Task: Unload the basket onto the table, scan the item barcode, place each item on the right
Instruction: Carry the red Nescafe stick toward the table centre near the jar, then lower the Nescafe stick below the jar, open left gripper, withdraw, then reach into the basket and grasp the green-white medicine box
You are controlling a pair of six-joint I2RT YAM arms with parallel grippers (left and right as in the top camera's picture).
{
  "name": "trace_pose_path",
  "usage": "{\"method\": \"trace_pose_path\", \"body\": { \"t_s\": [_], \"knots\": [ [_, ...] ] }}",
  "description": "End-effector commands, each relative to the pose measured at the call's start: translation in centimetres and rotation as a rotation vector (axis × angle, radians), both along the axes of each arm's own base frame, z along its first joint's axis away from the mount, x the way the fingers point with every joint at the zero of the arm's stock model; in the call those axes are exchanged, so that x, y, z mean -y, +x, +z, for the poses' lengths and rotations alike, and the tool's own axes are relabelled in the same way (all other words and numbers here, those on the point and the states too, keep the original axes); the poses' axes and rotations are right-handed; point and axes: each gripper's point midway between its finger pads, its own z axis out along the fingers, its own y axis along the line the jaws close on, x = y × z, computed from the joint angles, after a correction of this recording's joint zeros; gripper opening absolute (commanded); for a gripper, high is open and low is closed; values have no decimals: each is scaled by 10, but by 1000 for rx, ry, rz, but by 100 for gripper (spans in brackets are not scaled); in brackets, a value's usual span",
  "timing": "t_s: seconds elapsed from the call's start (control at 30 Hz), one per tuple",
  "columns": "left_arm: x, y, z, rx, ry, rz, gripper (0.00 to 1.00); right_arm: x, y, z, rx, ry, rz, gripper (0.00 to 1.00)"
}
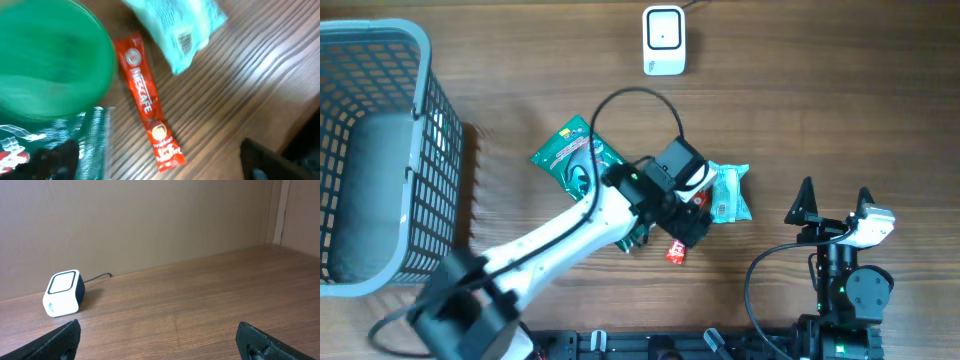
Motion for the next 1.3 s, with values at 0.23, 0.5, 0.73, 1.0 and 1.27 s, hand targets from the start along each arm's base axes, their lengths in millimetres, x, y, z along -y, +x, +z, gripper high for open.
{"method": "trace_pose_path", "body": {
  "t_s": [0.23, 0.5, 0.73, 1.0, 1.27],
  "knots": [
    [-179, 75, 279, 796, -105, 744, 100, -2, 0, 2, 8, -14, 13, 100],
    [-382, 43, 336, 941, -318, 1620, 100, -2, 0, 2, 8, -13, 13, 100],
    [-479, 52, 337, 964, -426, 1826, 100, -2, 0, 2, 8, -14, 13, 100],
    [-542, 103, 273, 776, -250, 1766, 100, -2, 0, 2, 8, -13, 13, 100],
    [-561, 143, 253, 598, -60, 1634, 100, -2, 0, 2, 8, -13, 13, 100]
  ]
}}
